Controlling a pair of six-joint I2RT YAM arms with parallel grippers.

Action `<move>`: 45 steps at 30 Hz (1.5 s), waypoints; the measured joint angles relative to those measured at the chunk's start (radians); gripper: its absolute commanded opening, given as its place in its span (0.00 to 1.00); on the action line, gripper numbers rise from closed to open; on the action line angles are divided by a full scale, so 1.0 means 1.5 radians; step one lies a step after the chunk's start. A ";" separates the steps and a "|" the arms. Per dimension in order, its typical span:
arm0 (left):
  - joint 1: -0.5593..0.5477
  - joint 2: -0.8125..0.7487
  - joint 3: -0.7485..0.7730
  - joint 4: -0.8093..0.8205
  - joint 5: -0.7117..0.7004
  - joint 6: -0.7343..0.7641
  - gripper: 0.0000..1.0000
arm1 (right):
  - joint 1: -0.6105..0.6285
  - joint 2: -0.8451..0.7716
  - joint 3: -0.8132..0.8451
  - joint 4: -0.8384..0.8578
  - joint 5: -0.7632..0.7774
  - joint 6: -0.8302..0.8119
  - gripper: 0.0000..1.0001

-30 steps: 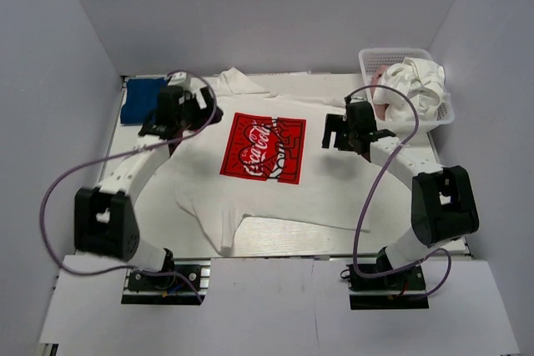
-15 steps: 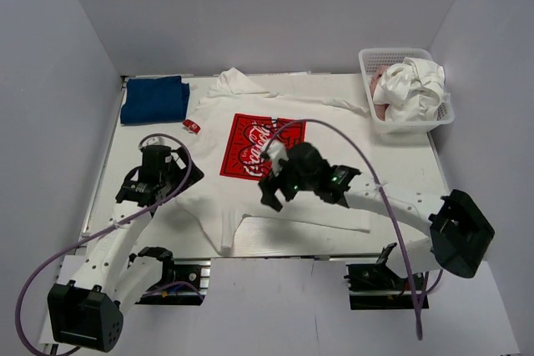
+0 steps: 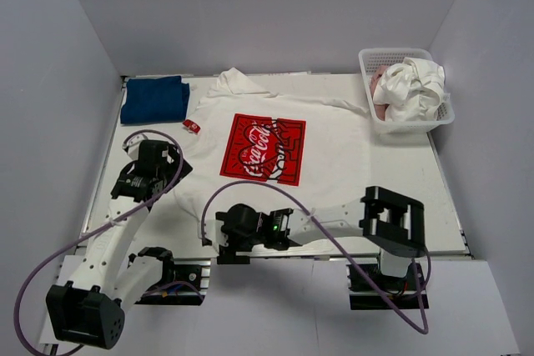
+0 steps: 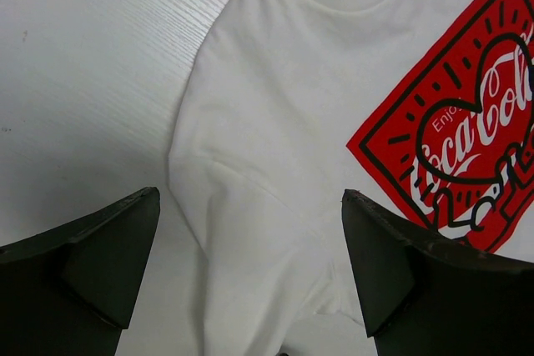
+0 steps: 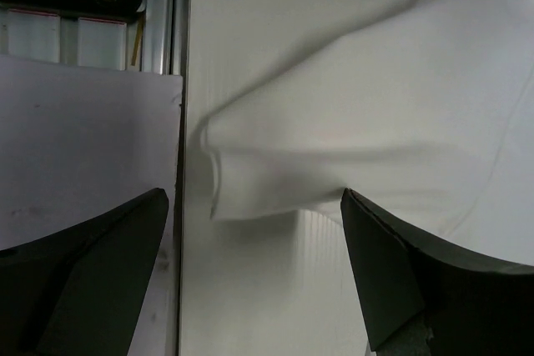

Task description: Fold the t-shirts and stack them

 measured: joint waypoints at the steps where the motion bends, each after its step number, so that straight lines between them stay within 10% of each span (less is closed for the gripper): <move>1: 0.000 -0.008 -0.004 0.002 0.000 0.000 1.00 | 0.003 0.018 0.005 0.011 0.009 -0.003 0.90; 5: 0.000 -0.032 -0.016 0.004 0.001 0.001 1.00 | 0.002 0.062 0.010 0.049 0.047 0.001 0.77; 8: 0.000 -0.037 -0.020 0.007 0.001 0.001 1.00 | -0.004 0.062 0.001 0.107 0.086 0.022 0.18; 10: 0.000 -0.040 -0.022 0.007 0.004 0.001 1.00 | -0.009 0.062 0.001 0.141 0.117 0.046 0.03; 27: -0.003 -0.048 -0.026 0.050 0.081 0.046 1.00 | -0.306 0.109 0.205 0.060 0.102 0.422 0.00; 38: -0.017 0.059 -0.079 0.216 0.412 0.146 1.00 | -0.374 0.227 0.298 -0.103 0.019 0.506 0.80; 45: -0.058 0.101 -0.037 0.235 0.496 0.203 1.00 | -0.470 0.083 0.179 -0.133 0.059 0.553 0.90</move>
